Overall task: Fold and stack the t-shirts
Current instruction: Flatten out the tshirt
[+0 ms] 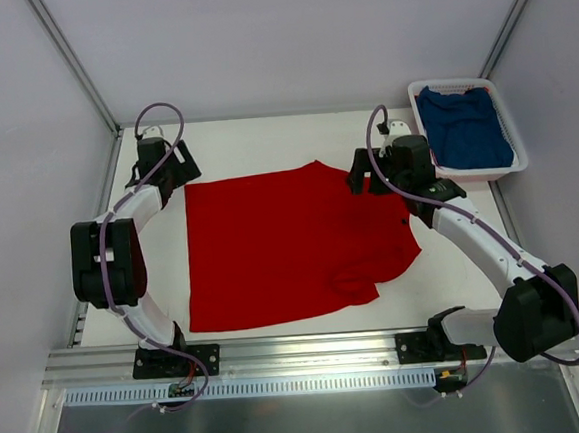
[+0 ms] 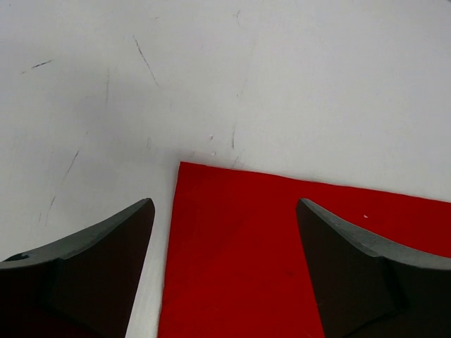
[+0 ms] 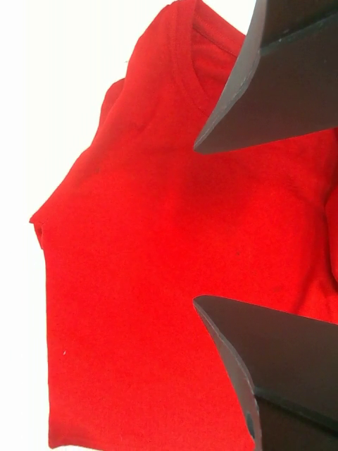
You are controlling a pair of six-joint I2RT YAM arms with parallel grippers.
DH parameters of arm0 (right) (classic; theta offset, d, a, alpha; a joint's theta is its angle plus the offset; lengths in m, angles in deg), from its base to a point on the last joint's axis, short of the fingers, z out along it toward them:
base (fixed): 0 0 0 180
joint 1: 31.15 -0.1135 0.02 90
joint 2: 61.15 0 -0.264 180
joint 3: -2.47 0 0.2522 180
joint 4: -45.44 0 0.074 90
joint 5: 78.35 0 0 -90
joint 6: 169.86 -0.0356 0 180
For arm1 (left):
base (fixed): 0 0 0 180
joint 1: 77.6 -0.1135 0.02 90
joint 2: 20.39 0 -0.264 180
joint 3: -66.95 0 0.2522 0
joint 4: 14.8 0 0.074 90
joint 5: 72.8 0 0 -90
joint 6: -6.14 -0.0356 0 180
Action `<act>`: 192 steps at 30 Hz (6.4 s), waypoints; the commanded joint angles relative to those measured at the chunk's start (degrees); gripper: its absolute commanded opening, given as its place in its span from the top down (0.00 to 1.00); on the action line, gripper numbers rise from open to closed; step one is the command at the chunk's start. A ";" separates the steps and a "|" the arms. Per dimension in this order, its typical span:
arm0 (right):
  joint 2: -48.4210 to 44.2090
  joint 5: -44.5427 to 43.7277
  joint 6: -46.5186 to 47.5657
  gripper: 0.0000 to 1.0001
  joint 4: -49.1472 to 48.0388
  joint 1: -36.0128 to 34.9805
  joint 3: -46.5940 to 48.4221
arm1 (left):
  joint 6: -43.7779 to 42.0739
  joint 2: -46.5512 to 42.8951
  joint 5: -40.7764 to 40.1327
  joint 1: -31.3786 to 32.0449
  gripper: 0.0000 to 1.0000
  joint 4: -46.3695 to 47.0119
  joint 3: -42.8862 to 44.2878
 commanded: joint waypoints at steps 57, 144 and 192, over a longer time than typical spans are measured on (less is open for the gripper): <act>8.29 13.33 -6.07 0.15 -6.42 12.90 2.13 | -2.13 22.61 4.81 0.42 0.69 -30.86 28.26; 41.27 29.34 -18.82 0.47 -18.29 27.23 10.84 | -2.92 20.50 7.01 2.27 1.00 -30.69 28.09; 41.80 14.31 -3.79 0.45 0.78 15.81 22.71 | -3.27 19.18 6.92 2.27 1.00 -30.69 28.26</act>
